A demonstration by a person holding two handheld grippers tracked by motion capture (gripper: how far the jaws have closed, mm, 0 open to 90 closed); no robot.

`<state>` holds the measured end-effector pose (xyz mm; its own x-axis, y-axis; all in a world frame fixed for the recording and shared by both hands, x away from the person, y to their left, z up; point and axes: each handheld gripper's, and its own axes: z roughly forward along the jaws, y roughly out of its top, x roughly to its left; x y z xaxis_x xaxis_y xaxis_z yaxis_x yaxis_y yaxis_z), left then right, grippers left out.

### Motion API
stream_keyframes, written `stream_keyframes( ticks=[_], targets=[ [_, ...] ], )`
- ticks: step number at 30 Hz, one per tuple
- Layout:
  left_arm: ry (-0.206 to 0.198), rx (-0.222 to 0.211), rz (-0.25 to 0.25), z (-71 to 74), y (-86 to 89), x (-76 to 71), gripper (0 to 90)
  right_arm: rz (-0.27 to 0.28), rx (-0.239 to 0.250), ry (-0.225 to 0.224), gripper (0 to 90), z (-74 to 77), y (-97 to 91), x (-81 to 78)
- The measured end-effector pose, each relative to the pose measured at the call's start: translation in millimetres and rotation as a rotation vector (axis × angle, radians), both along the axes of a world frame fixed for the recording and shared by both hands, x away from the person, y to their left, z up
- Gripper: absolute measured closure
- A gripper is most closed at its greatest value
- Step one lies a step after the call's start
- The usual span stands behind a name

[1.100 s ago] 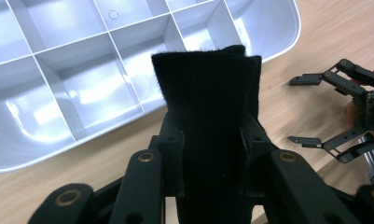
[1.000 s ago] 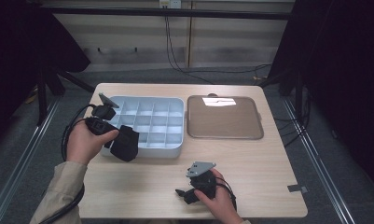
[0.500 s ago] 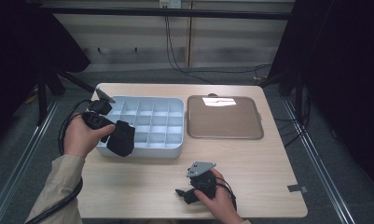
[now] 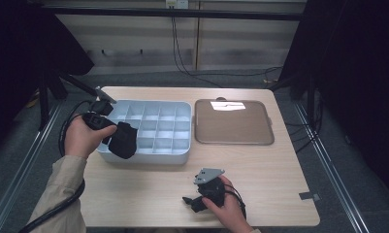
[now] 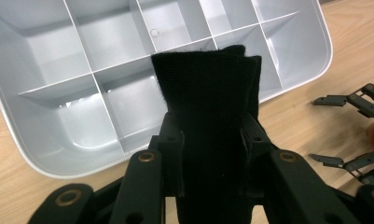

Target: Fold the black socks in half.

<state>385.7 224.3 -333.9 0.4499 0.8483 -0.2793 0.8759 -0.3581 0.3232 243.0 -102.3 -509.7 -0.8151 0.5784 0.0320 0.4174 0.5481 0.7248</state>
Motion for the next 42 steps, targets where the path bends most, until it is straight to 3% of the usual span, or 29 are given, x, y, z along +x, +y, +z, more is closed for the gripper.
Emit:
stream_keyframes(
  ticks=[23, 42],
  targets=[
    [0.009, 0.000, 0.055, -6.2, 17.8, 21.6, 68.1, 0.001, 0.000, 0.001, 14.0, 0.1, -0.1, -0.4],
    [0.008, 0.025, 0.088, -12.1, 33.1, 36.9, 68.1, -0.003, -0.001, -0.002, 14.1, 0.0, 0.1, -0.6]
  ],
)
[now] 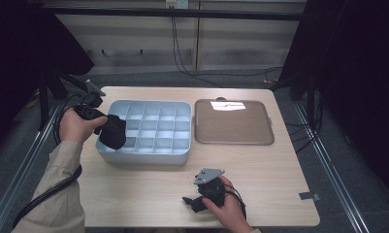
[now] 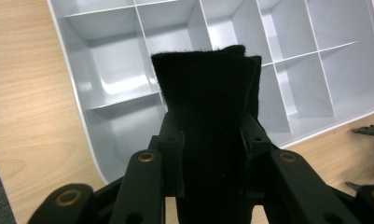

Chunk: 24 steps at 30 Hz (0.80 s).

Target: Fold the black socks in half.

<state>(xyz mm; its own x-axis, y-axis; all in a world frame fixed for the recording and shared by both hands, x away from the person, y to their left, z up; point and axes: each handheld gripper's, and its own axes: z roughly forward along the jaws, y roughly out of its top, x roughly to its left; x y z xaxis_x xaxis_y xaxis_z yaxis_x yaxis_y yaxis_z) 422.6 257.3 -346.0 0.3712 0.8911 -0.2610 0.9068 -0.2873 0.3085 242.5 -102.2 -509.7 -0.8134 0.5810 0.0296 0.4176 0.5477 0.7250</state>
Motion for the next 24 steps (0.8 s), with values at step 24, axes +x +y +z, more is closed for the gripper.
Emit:
stream_keyframes(
  ticks=[24],
  targets=[
    [-0.007, 0.037, 0.022, -18.0, 12.8, 8.7, 67.9, -0.001, 0.002, -0.001, 14.0, -0.2, 0.2, -0.1]
  ],
)
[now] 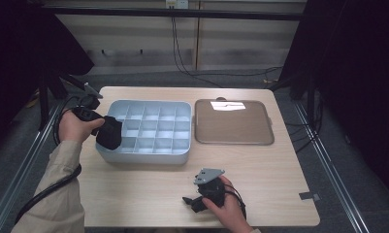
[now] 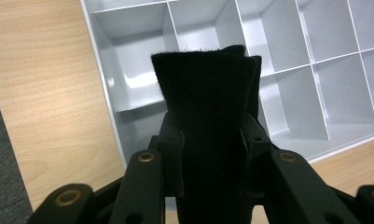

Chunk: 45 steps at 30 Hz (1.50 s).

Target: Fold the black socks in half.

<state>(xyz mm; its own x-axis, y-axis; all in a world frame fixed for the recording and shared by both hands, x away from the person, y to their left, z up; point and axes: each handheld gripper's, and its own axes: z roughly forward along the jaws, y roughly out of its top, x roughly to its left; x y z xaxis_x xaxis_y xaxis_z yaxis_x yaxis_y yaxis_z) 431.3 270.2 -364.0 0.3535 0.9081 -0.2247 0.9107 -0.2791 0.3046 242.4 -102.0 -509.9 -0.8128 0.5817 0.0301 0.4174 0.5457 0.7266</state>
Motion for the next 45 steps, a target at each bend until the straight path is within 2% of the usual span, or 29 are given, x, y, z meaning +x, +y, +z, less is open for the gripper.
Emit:
stream_keyframes(
  ticks=[6, 16, 22, 45],
  targets=[
    [0.003, 0.002, 0.008, -4.9, 2.2, 1.4, 67.8, 0.000, 0.000, 0.000, 14.0, 0.0, 0.0, 0.0],
    [-0.005, 0.040, 0.011, -10.4, 2.8, 3.0, 67.8, 0.000, 0.001, 0.001, 14.0, 0.0, 0.0, -0.1],
    [0.011, 0.042, 0.019, -16.9, 3.4, 3.2, 67.7, 0.001, 0.000, 0.000, 14.0, 0.0, -0.1, -0.1],
    [0.035, 0.140, 0.003, -35.1, -2.1, 5.4, 67.8, 0.000, 0.001, 0.001, 14.1, 0.0, -0.1, -0.3]
  ],
)
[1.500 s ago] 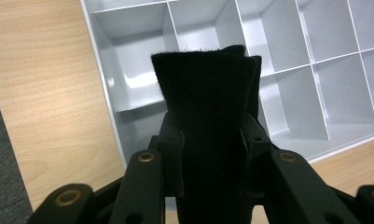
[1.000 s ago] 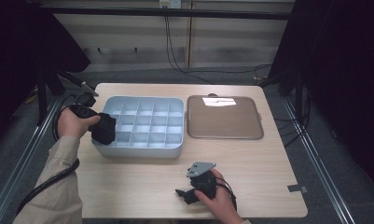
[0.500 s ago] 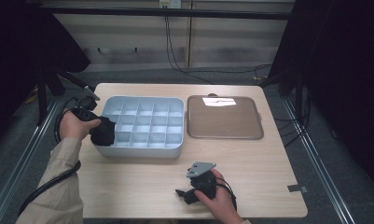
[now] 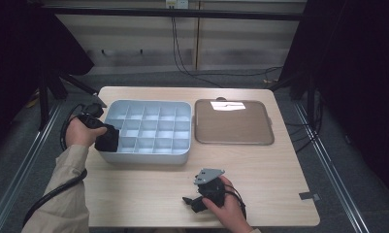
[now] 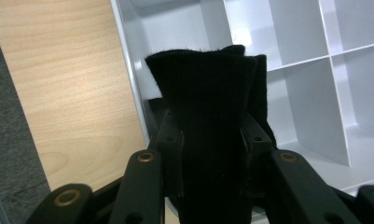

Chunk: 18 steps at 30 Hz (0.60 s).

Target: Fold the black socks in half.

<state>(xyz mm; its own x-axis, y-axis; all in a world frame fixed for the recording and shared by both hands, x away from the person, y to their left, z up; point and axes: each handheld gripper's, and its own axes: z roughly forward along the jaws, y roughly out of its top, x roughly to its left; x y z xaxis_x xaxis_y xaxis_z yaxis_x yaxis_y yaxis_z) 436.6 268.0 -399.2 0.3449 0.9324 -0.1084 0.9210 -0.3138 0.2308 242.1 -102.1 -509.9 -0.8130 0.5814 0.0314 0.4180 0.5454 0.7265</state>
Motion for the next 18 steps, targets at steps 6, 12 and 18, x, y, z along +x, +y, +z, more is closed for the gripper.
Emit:
stream_keyframes(
  ticks=[6, 12, 18],
  targets=[
    [0.005, 0.026, -0.002, -3.5, -2.6, -0.7, 68.1, 0.000, 0.000, 0.000, 14.1, 0.0, 0.0, 0.0],
    [0.018, 0.033, 0.007, -5.4, -3.9, -0.9, 68.3, 0.000, 0.000, 0.000, 14.0, 0.0, 0.0, 0.0],
    [0.024, 0.052, 0.009, -9.6, -6.6, -1.1, 68.4, 0.000, 0.000, -0.001, 14.0, 0.0, 0.0, 0.1]
  ],
)
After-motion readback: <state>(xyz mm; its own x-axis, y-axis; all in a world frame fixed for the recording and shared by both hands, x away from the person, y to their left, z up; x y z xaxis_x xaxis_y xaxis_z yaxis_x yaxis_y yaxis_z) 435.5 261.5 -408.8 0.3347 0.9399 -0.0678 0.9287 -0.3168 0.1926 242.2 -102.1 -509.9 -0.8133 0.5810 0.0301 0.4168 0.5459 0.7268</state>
